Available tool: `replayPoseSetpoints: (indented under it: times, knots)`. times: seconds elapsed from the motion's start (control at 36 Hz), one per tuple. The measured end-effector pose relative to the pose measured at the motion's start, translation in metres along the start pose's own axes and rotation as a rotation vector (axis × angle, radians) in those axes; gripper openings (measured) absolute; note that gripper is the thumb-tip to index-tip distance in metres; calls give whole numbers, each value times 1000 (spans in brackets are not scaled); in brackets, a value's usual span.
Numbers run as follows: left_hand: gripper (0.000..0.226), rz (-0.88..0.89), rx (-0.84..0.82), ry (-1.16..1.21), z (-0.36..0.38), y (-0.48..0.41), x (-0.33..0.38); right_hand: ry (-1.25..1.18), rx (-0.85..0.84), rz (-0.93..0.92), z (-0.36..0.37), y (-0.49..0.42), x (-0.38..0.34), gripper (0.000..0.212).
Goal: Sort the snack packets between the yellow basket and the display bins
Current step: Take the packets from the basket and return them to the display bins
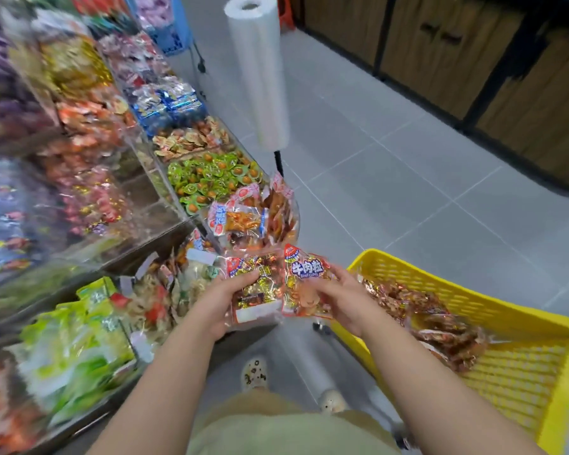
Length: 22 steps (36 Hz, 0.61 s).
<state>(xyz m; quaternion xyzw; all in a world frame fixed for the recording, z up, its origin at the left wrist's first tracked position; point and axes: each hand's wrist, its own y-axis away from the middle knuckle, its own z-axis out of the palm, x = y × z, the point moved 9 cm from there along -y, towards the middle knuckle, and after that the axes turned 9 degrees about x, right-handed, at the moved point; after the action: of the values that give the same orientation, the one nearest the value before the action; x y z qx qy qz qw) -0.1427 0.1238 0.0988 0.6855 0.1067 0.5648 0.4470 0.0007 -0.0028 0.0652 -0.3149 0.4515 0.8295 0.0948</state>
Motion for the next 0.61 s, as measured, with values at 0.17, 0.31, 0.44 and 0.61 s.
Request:
replayPoseSetpoints:
  times: [0.17, 0.31, 0.44, 0.61]
  knots:
    - [51, 62, 149, 124, -101, 8, 18, 193, -109, 25, 89, -15, 16, 61]
    - [61, 108, 256, 185, -201, 8, 34, 412, -195, -33, 173, -33, 23, 74]
    - [50, 207, 319, 291, -308, 5, 65, 274, -159, -119, 258, -54, 21, 62]
    - [47, 312, 383, 406, -405, 2, 112, 360, -134, -325, 356, -76, 4, 34]
